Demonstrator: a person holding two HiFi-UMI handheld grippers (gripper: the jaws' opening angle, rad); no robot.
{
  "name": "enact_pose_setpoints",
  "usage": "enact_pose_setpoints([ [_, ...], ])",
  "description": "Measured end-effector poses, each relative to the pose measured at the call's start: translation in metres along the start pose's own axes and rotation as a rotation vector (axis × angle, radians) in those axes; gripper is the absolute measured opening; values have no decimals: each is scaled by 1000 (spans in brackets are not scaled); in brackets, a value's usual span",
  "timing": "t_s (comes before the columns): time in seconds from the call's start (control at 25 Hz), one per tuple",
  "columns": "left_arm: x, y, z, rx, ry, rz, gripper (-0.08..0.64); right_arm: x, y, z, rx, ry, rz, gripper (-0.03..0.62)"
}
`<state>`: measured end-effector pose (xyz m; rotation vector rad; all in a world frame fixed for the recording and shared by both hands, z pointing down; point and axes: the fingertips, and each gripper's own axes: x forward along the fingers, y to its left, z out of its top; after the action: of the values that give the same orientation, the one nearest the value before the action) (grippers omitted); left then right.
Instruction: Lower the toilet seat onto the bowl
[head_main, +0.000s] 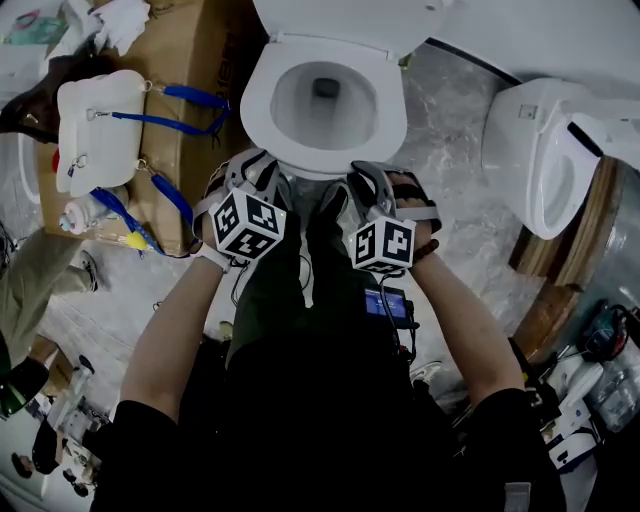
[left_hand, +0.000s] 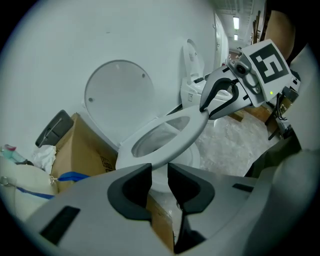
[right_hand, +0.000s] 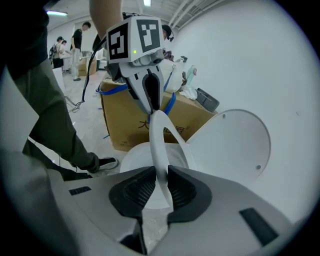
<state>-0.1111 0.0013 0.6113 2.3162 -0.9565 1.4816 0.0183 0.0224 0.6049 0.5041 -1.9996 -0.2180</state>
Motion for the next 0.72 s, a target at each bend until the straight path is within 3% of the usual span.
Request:
enact_pose_setpoints([
  [0.24,8,-7,-19,-94,-34,-42,110,12,16,-3,-28,14,-32,86],
  [0.32,10,-10,-23,-163,-74,-69,110,15,21,-5,-24,23,-40,86],
  [0.6,14,-7,-27,-523,-171,-207,110,26,37,-15,-26,33,-20,92],
  [0.72,25,-6,-36,-762,-173,-280,112,31,44,-18,-25,38,-14,94],
])
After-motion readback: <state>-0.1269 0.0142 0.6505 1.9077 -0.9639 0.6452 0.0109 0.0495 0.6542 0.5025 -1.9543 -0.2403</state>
